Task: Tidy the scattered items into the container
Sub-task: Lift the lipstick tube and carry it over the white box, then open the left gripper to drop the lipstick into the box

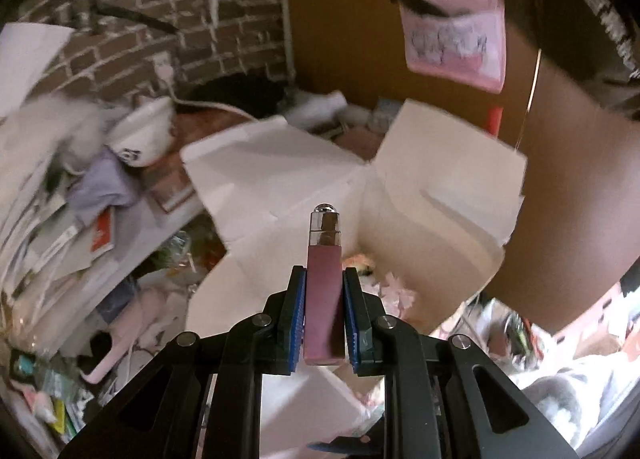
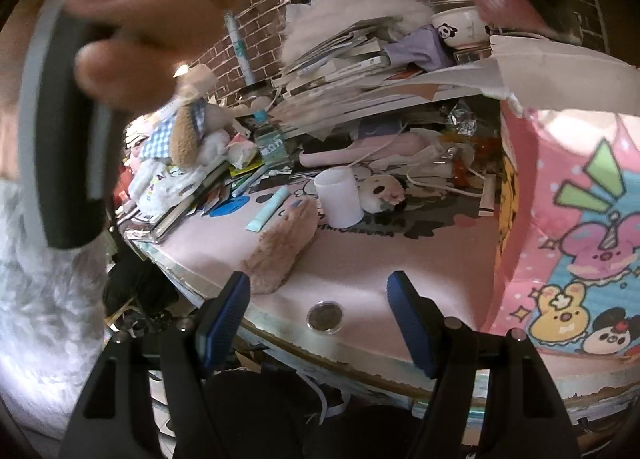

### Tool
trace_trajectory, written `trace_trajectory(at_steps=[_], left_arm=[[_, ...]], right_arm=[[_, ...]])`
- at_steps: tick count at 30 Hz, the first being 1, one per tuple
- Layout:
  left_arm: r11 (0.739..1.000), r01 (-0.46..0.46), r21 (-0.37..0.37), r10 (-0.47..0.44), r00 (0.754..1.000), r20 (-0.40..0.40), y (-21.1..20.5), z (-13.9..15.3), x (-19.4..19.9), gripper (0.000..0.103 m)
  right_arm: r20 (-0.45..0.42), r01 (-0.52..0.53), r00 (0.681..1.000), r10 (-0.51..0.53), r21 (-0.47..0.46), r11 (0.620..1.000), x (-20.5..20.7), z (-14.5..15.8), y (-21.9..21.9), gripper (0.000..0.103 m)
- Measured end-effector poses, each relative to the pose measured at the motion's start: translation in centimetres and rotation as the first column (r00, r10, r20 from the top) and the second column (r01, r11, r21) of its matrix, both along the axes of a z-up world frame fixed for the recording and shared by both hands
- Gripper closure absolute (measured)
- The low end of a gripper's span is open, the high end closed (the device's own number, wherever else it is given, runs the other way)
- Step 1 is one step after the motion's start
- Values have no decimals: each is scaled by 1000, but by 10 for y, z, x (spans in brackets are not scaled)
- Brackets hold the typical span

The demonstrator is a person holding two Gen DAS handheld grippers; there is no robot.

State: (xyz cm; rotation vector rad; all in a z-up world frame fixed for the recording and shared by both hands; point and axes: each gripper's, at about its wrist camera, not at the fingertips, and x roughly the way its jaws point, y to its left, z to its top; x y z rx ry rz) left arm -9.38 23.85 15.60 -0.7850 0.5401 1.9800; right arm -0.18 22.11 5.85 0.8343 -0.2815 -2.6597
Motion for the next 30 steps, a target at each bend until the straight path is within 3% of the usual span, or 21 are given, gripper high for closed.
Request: trace_trajectory(at_steps=[9,17,20,24,28,30], left_arm=[[972,2,-235,-9,1000,-29,42,-40,-1,90],[970,-33,-240,12,996,-89,43,-41,0,89],[975,-35,-219,14,995,-98,41,-38,0,79],[986,-48,-160,29,992,-119,30,-27,1,48],[993,-45,-112,31,991,-129,20,-17,6,35],[994,-53,-92,39,988,-148,15,-12,10,33]], right_arm=[[-1,5,1000,-5,-13,1000,1,1,5,35],[4,16,1000,-16,-15,1000,1,-1,8,35],[3,18,1000,-18,-12,1000,2,-2,8,35],[-1,32,999,-32,-6,999,1,-3,9,35],[5,74,997,-74,-1,997,0,-6,15,35],[4,115,993,-115,5,993,0,-7,20,35]])
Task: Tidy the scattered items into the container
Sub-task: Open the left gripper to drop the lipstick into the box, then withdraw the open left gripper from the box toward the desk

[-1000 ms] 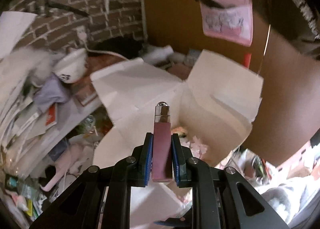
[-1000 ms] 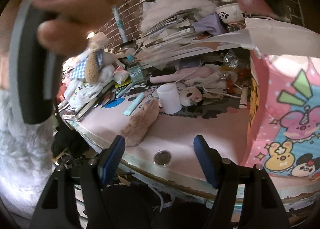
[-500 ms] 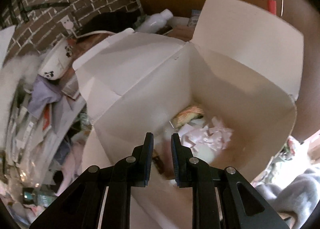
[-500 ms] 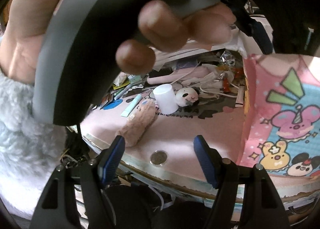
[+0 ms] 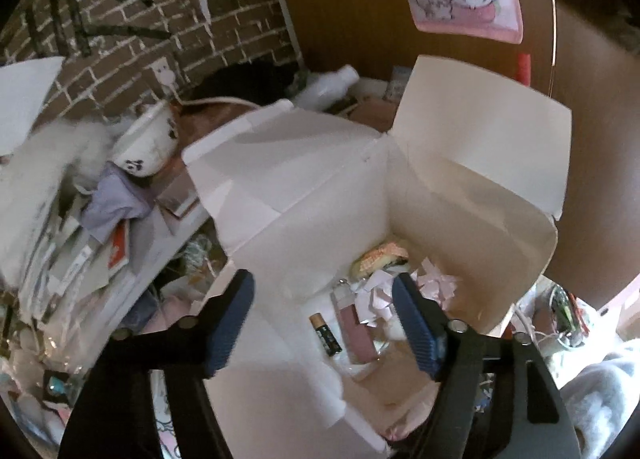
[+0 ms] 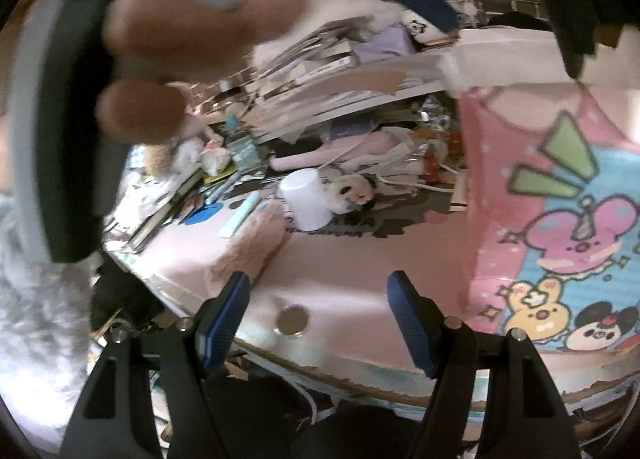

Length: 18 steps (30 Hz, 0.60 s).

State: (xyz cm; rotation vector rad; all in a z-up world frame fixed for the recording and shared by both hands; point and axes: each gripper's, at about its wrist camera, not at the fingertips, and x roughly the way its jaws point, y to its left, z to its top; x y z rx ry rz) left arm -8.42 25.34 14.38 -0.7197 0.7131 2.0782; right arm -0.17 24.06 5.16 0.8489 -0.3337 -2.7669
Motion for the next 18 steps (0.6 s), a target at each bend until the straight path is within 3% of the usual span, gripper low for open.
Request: trace_trajectory(at_steps=[4,9,18], left_arm=[[999,-20,42,21,1000,-18,-11,8,5,26],[995,-59,85,64,997,-46,-29,16,13,25],[976,-168,139,182,979,-90,-72,20,22,21]], right_arm=[[4,50,999,-50,-22,999,3,-1,12,35],[-5,97,995,-97,12,995,11,1,11,35],[-43,63,997,-60,75,995,11,-4,-10,35]])
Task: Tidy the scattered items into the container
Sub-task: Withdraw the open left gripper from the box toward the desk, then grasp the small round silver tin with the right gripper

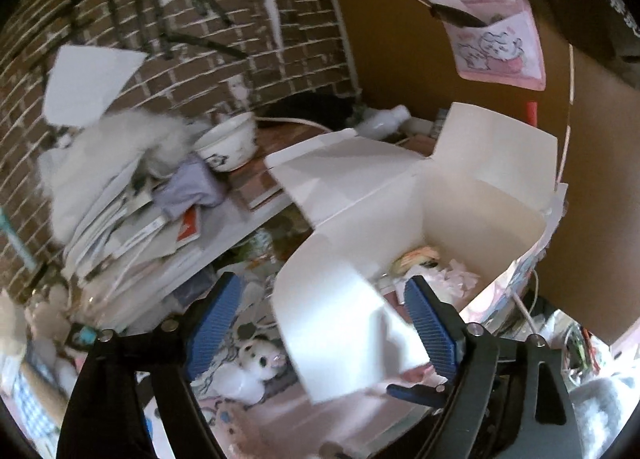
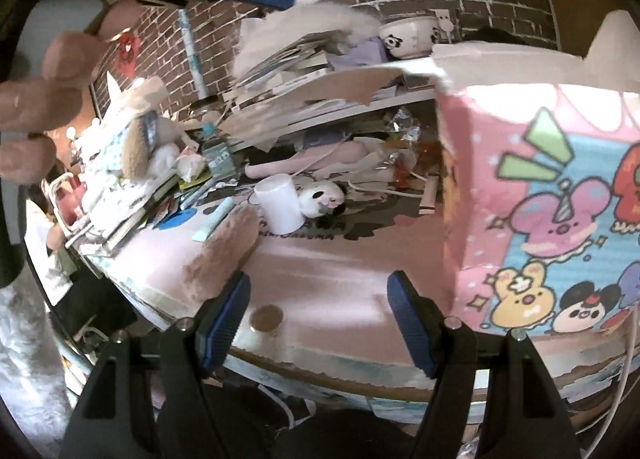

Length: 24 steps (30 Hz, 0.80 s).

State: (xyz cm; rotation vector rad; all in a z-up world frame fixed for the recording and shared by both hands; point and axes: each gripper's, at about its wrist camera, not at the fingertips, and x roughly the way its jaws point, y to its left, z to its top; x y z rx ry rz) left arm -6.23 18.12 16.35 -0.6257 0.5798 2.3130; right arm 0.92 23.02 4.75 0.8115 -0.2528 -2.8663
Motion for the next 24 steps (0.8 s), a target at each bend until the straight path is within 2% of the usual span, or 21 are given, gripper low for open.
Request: trace_trajectory(at_steps=[3,6,10,12,19,21,24], left_arm=[[997,-69,15,70,997,-29,-23,-1,2,19],[989,-141,45,144,988,-63,-48,-1,5,5],[967,-244,77,250,964,-90,-85,-8,7,3],[956,-279,90,286,955,-76,-102,-16,6,3],[911,-385,146,388,921,10,-158,-55,4,3],[904,-394,166,395,918,31,-170,-67,6,3],[888,-416,196,407,909,88,-187,-87,6,3]], right_arm=[[-4,-13,1000,13,5,1000,2,-6,-6,35],[-12,-18,1000,18,14,1000,2,-11,-12,35],[-18,-36,999,37,31,999,-1,-17,-21,35],[-23,-44,999,45,50,998,-1,-19,-26,41],[-37,-58,997,62,99,993,-5,-31,-42,50],[-42,-58,997,63,112,992,-6,-34,-45,56],[-51,-56,997,63,124,991,-7,-37,-49,59]])
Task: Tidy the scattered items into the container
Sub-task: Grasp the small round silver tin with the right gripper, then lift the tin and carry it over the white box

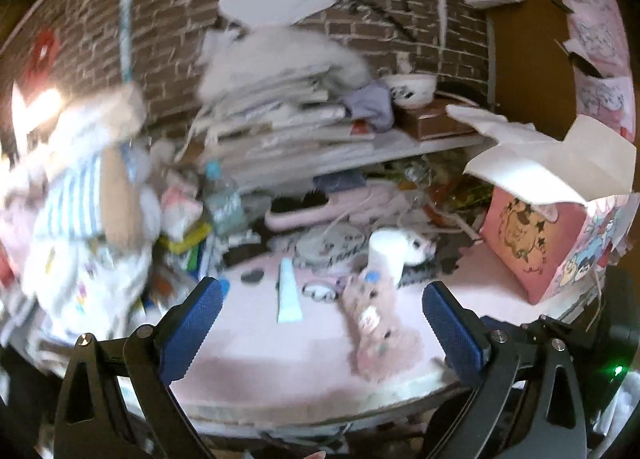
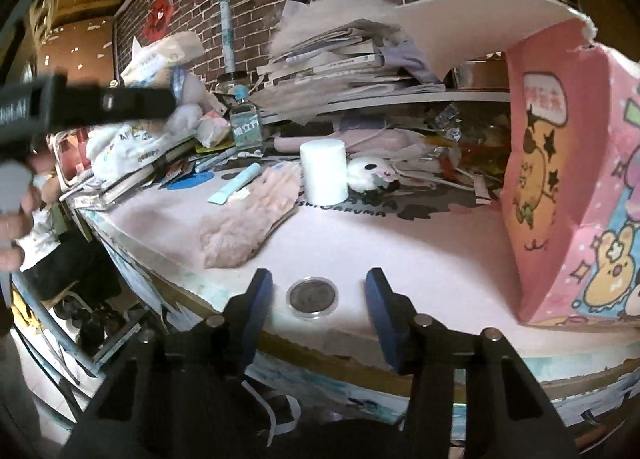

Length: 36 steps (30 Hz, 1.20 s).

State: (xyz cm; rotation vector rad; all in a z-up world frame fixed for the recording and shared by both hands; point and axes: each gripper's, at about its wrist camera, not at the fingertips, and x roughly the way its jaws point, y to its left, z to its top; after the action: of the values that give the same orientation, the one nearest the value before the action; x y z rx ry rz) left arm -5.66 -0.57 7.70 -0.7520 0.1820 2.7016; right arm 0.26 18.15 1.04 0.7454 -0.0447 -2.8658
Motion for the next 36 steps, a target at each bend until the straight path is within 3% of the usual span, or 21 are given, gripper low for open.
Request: trace_trajectory(at_steps=[10,24,36], left_arm=[[998,-55,22,53,995,88,-18,-37,0,3],[998,-55,35,52,994,97,-18,-36,-3,3],[998,-59,25,56,992,114,-17,-39,-5,3]], right_arm=[[-44,9,999,-7,47,999,3,-4,-2,78],[-76,6,997,-1,68,998,4,0,-4,78],[-181,0,983,20,109,994,5,34,-6,78]])
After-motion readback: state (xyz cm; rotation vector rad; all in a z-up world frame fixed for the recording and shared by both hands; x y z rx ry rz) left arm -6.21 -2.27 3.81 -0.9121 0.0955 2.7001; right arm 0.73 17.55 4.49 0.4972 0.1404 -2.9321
